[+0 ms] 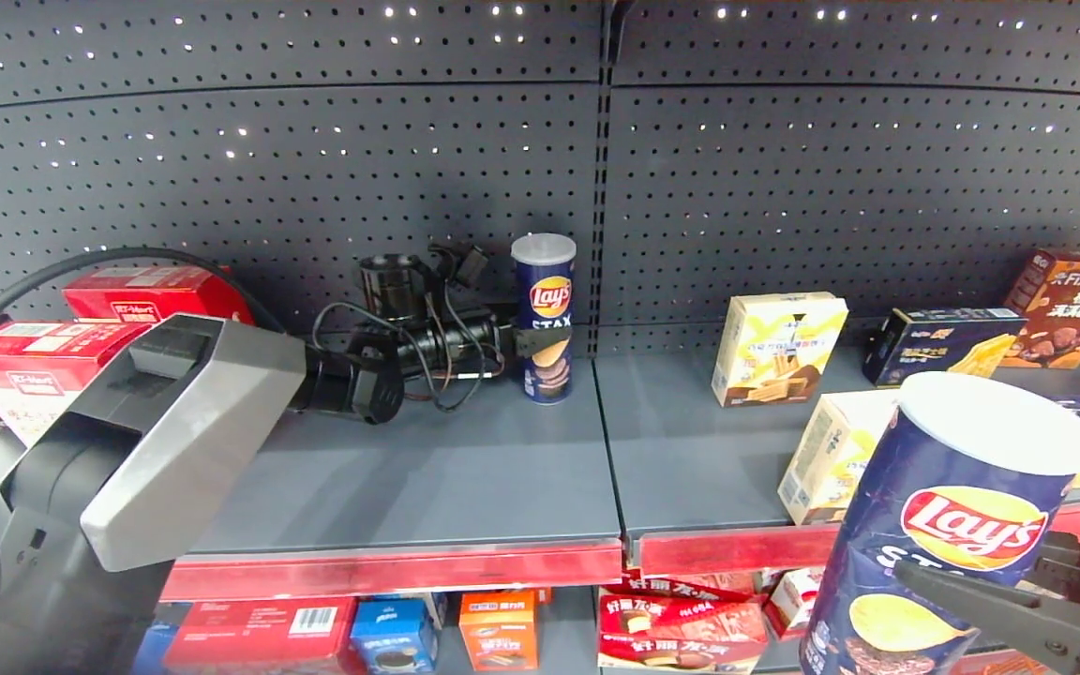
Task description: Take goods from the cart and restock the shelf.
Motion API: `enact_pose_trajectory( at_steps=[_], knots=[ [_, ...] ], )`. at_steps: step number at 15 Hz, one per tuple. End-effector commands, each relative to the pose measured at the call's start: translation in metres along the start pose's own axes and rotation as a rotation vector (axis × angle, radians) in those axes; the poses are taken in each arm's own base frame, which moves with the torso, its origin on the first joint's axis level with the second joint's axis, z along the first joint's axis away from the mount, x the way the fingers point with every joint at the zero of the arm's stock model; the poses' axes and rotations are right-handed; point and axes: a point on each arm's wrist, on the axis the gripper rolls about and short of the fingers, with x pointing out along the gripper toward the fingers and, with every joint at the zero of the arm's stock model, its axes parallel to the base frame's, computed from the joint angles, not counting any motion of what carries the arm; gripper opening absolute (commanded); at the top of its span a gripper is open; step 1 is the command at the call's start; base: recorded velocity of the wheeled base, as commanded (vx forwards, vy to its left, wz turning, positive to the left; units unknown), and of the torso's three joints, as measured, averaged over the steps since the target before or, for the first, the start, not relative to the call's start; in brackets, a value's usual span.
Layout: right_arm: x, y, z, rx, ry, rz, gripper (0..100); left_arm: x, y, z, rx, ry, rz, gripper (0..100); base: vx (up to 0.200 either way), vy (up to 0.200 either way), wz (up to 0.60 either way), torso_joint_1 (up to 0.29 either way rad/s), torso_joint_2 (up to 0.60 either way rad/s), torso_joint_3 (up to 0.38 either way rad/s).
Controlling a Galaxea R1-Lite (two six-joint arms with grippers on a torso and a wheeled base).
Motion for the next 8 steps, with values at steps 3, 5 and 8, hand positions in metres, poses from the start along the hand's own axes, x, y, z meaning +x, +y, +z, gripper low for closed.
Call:
enact_pose_trajectory(
  at_steps=[3,5,8],
  knots=[
    [0.000,-0.001,-0.001,0.002,0.002,-0.004,0,0.002,0.000,-0.001,0.003,-0.003,-0.003,0,0.000,0.000,0.00,0.000,0.00,0.000],
    [-0.002,0.000,-0.002,0.001,0.000,-0.004,0,0.009,-0.008,-0.004,-0.017,0.018,0.000,0,0.000,0.000,0.00,0.000,0.00,0.000],
    [-0.006,0.001,-0.005,0.002,-0.005,-0.005,0,0.010,-0.019,0.005,-0.012,0.014,0.037,0,0.000,0.000,0.00,0.000,0.00,0.000]
  ],
)
